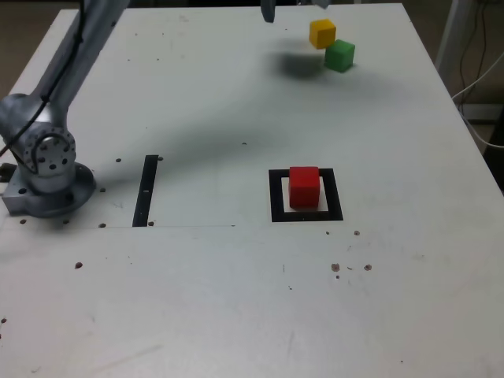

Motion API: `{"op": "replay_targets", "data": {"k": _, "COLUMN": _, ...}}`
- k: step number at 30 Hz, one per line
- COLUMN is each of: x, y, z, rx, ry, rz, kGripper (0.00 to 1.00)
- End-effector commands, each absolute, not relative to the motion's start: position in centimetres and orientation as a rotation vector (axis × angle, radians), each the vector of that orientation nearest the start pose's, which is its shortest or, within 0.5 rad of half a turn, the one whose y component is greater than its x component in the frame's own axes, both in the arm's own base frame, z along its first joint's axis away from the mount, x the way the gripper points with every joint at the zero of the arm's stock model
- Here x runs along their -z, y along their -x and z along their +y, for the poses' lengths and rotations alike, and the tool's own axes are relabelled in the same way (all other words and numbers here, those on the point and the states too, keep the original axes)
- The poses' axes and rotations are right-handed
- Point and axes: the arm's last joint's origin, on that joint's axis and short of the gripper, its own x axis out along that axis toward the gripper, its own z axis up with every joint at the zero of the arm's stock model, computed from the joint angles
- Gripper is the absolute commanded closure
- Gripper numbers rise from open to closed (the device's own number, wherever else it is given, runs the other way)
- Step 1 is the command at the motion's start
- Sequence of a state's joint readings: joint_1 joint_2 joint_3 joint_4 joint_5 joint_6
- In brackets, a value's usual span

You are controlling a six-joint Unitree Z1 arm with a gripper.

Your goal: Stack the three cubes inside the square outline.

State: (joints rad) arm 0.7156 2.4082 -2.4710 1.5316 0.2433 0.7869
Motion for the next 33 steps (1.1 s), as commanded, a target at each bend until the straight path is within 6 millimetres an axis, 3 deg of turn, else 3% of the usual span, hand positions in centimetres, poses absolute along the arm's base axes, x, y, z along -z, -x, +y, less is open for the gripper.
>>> {"op": "replay_targets", "data": {"k": 1, "x": -31.2, "y": -36.5, "z": 33.5, "rx": -0.225, "ry": -0.293, "rz": 1.565, "kGripper": 0.03}}
{"op": "replay_targets", "data": {"k": 11, "x": -30.1, "y": -37.4, "z": 35.1, "rx": -0.258, "ry": -0.267, "rz": 1.501, "kGripper": 0.03}}
{"op": "replay_targets", "data": {"k": 23, "x": -25.5, "y": -38.6, "z": 37.1, "rx": -0.295, "ry": -0.154, "rz": 1.516, "kGripper": 0.05}}
{"op": "replay_targets", "data": {"k": 33, "x": -22.6, "y": -39.9, "z": 37.4, "rx": -0.304, "ry": -0.12, "rz": 1.526, "kGripper": 0.06}}
